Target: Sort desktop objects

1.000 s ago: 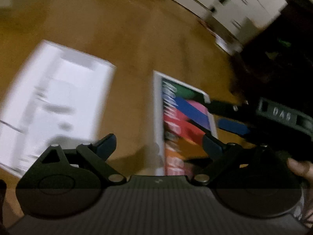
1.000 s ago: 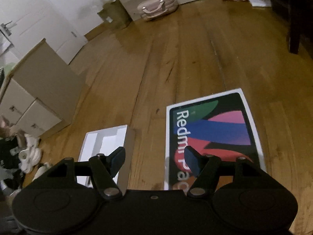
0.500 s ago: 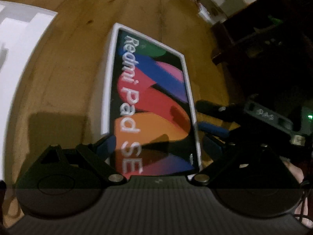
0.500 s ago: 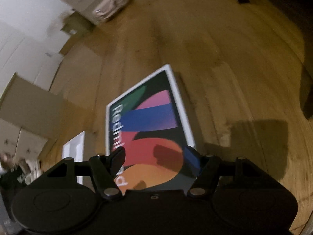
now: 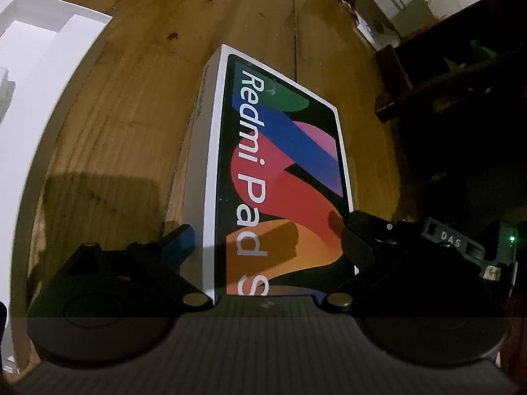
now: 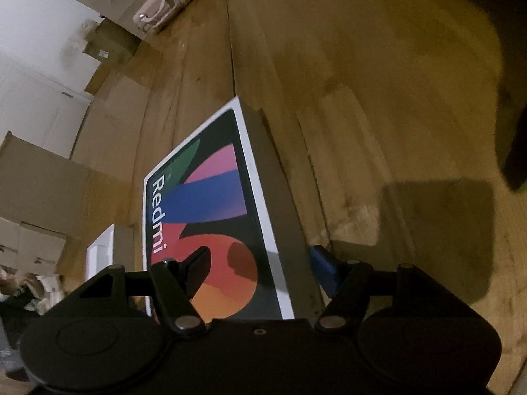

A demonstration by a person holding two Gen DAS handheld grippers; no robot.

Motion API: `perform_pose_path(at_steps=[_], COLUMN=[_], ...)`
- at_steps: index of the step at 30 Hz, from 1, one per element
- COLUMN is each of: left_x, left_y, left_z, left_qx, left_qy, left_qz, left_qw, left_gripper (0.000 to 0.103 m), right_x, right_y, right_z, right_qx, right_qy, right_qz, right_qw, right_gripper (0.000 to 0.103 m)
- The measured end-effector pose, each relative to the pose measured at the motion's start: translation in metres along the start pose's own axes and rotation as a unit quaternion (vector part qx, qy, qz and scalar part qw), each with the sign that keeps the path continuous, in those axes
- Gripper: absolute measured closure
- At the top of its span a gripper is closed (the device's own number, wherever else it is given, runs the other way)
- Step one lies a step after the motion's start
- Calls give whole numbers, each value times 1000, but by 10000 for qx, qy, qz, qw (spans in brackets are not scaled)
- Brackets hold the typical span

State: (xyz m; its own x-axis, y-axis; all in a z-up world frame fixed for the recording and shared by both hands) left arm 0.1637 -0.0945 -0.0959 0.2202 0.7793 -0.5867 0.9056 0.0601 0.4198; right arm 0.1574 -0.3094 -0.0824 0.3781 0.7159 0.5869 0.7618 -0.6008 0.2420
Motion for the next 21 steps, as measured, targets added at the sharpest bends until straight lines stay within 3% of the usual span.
perform_pose_path(at_steps=[3, 9, 15, 18, 21], left_x=[8, 25, 27, 26, 5], left_y=[-1, -5, -4, -6, -7], left_z=[3, 15, 18, 18, 22], left_qx=[9, 79, 78, 29, 313], left_qy=[-124, -246, -271, -230, 217], left_qz=[-132, -366, -390, -333, 285], left_qw=[9998, 9990, 9988, 9992, 9989], left_gripper=[6, 6, 5, 4, 4], right_x=[0, 0, -8, -10, 1], right_y=[0, 2, 6, 5, -1], right_z=[3, 21, 20, 20, 24], right_qx=[22, 188, 65, -9, -75], right_qy=[147, -78, 260, 394, 241], right_qz=[52, -204, -78, -109, -702], right_qw=[9999, 9996, 9996, 9992, 9972], right_gripper=[26, 26, 23, 22, 22])
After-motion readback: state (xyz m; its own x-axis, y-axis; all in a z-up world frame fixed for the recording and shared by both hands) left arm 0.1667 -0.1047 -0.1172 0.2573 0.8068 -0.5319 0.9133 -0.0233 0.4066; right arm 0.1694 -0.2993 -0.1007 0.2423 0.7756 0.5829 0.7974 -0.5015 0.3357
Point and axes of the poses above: each gripper's, at about its wrist camera, not at the fingertips, and z roughly the way its jaws point, x to its left, y to its top, the point moved 2 cm from there along z, roughly the way its jaws point, and after that the axes turned 11 degrees about z, right-handed, at the moved point
